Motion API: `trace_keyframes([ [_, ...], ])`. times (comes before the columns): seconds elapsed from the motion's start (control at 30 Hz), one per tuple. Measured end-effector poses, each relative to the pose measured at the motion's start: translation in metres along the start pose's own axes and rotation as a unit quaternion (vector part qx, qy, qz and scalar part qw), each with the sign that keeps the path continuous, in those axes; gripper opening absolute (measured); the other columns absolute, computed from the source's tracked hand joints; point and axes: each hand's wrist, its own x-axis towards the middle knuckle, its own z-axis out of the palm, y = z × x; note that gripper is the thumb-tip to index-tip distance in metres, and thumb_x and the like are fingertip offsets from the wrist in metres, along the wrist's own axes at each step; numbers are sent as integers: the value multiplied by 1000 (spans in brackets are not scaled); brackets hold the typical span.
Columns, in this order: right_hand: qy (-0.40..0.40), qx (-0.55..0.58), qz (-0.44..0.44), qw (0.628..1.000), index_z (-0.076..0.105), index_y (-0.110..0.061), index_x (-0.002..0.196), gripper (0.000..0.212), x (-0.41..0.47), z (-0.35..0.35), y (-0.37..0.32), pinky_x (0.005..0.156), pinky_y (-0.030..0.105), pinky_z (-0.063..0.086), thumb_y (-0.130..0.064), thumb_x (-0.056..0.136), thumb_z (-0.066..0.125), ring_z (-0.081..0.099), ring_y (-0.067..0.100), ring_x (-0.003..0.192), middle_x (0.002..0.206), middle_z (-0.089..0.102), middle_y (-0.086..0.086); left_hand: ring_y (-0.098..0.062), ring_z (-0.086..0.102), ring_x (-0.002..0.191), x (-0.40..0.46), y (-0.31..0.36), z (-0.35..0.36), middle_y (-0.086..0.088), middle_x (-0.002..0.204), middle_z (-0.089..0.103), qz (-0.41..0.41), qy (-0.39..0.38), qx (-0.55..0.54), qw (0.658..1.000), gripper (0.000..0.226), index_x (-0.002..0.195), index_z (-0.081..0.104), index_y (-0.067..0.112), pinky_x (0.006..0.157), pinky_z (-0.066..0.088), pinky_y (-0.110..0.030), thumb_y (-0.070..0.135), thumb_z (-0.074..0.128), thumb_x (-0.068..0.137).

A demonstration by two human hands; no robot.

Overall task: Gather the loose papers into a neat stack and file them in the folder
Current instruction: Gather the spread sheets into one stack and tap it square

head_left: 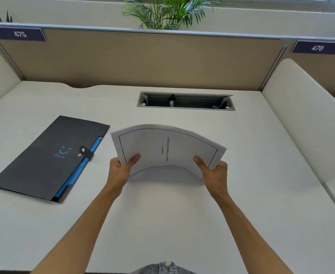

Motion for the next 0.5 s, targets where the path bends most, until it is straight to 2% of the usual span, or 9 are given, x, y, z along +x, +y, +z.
trace_keyframes([
  [0.1, 15, 14, 1, 1000, 74, -32, 74, 13, 2, -1, -4, 63, 16, 55, -23, 82, 80, 71, 3, 72, 76, 76, -15, -7, 69, 87, 1, 6, 5, 17, 90, 75, 33, -2, 5, 999, 11, 91, 72, 34, 74, 56, -25, 24, 71, 87],
  [0.2, 26, 25, -3, 999, 75, -30, 75, 12, 5, -2, -4, 63, 15, 55, -22, 82, 80, 71, 4, 71, 76, 77, -13, -5, 70, 85, 3, 9, 6, 15, 92, 75, 54, -11, 5, 998, 13, 90, 74, 38, 73, 58, -23, 26, 72, 86],
  [0.33, -8, 5, 26, 1000, 74, -18, 75, 10, 3, -1, 9, 64, 22, 55, -20, 83, 79, 69, 16, 74, 75, 75, 2, -3, 70, 81, 0, -8, 11, 14, 87, 76, 7, -10, 8, 1000, 11, 94, 70, 31, 72, 53, -24, 28, 74, 84],
  [0.5, -11, -8, 43, 999, 75, -31, 70, 16, 1, -3, 17, 61, 13, 53, -21, 83, 79, 69, 4, 70, 74, 75, -13, -7, 65, 88, -6, -20, 14, 12, 92, 72, -19, 21, 17, 999, 28, 110, 65, 24, 71, 48, -21, 31, 73, 84],
])
